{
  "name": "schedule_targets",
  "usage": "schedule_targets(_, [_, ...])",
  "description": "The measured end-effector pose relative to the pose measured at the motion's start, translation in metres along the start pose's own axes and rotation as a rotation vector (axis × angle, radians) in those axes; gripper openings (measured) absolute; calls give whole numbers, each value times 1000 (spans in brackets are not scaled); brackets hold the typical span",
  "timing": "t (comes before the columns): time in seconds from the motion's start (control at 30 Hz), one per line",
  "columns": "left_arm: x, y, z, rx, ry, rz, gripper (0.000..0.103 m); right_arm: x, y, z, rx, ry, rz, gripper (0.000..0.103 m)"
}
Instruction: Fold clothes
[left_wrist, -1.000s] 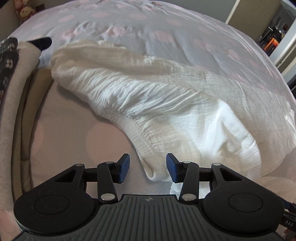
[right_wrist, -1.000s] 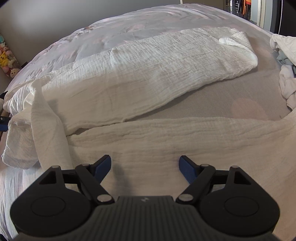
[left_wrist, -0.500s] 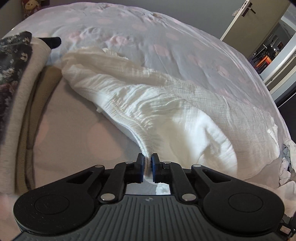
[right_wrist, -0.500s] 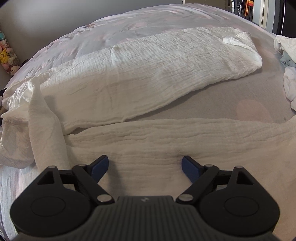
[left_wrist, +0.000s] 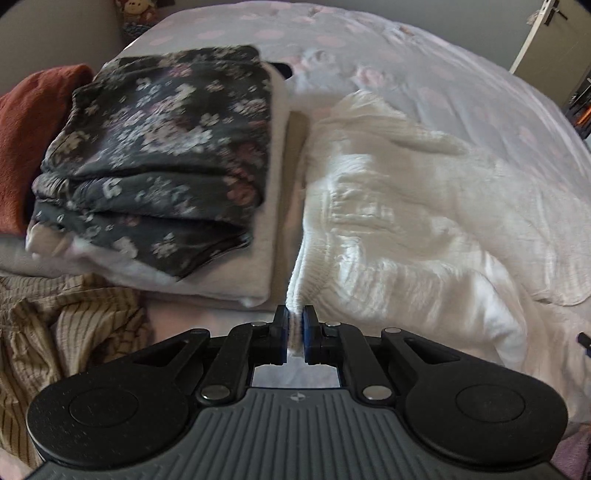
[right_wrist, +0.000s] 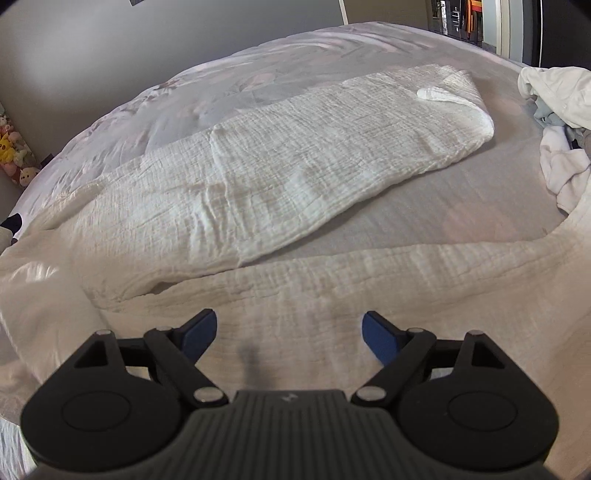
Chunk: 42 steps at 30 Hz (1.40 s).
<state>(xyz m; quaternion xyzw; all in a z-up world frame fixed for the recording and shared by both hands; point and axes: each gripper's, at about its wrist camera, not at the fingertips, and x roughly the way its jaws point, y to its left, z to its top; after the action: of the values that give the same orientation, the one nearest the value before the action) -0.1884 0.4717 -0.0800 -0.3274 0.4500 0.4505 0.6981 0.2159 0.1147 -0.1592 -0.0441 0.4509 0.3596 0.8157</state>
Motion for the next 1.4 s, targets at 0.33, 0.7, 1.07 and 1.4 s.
schedule_targets(0.33, [23,42,-20,-45,33,57,6,-1,-10,0,52,11,-56,88])
schedule_targets(0.7, [13,61,-32,-153,-73,-105,6,-49,54,-10,-258,-17,247,58])
schedule_targets(1.07, [6,51,-25,-45,-100,-75,6,-51,162,-98,-768,331,366,22])
schedule_targets(1.4, [16,62,-21,-73,-102,-126,6,-26,172,-94,-894,189,202,50])
